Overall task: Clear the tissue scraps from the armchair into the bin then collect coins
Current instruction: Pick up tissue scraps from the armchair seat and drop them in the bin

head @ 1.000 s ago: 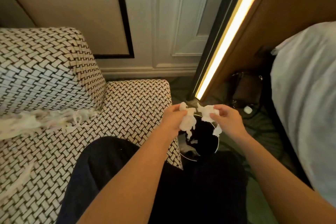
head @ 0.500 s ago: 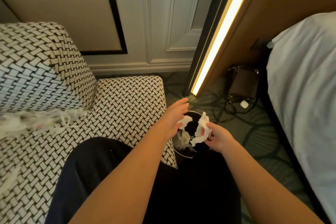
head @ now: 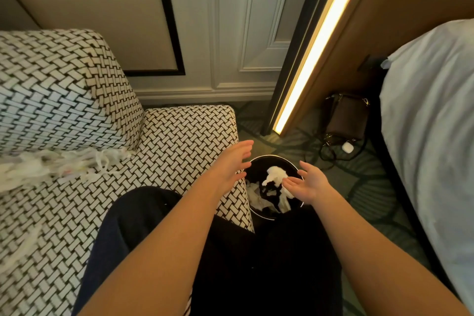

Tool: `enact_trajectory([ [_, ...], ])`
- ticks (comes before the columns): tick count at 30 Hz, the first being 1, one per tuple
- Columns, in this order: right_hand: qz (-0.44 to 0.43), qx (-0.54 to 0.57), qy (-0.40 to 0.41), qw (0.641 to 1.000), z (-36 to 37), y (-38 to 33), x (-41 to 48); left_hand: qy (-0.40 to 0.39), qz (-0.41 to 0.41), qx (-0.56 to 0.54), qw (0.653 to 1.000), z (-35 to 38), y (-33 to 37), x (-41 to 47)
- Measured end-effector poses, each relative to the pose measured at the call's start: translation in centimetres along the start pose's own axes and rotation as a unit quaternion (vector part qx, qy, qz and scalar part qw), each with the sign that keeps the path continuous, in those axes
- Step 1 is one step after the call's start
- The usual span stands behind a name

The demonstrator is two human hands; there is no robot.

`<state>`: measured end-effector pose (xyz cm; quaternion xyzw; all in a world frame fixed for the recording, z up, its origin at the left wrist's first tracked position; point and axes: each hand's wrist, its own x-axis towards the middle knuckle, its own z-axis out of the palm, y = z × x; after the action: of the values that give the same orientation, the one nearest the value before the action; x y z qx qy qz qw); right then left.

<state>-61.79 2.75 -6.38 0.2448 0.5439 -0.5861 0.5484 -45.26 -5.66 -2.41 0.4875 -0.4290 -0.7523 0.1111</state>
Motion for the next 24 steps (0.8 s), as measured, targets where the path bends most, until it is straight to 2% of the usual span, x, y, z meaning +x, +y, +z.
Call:
enact_trajectory([
  [8,-0.058,-0.113,-0.041,0.991,2.4,0.6,-2.6,0.019,0.042,0.003,0.999,-1.9,1.1,-2.6],
  [13,-0.137,-0.210,-0.047,0.967,6.4,2.9,-5.7,0.069,0.104,-0.017,0.992,-4.8,2.2,-6.3],
  [19,-0.180,-0.272,-0.135,0.936,12.0,7.3,-10.7,0.129,0.171,-0.033,0.976,-10.3,3.2,-11.3],
  [24,-0.201,-0.311,-0.186,0.910,16.4,13.1,-13.9,0.186,0.205,-0.046,0.960,-16.9,1.5,-16.0],
])
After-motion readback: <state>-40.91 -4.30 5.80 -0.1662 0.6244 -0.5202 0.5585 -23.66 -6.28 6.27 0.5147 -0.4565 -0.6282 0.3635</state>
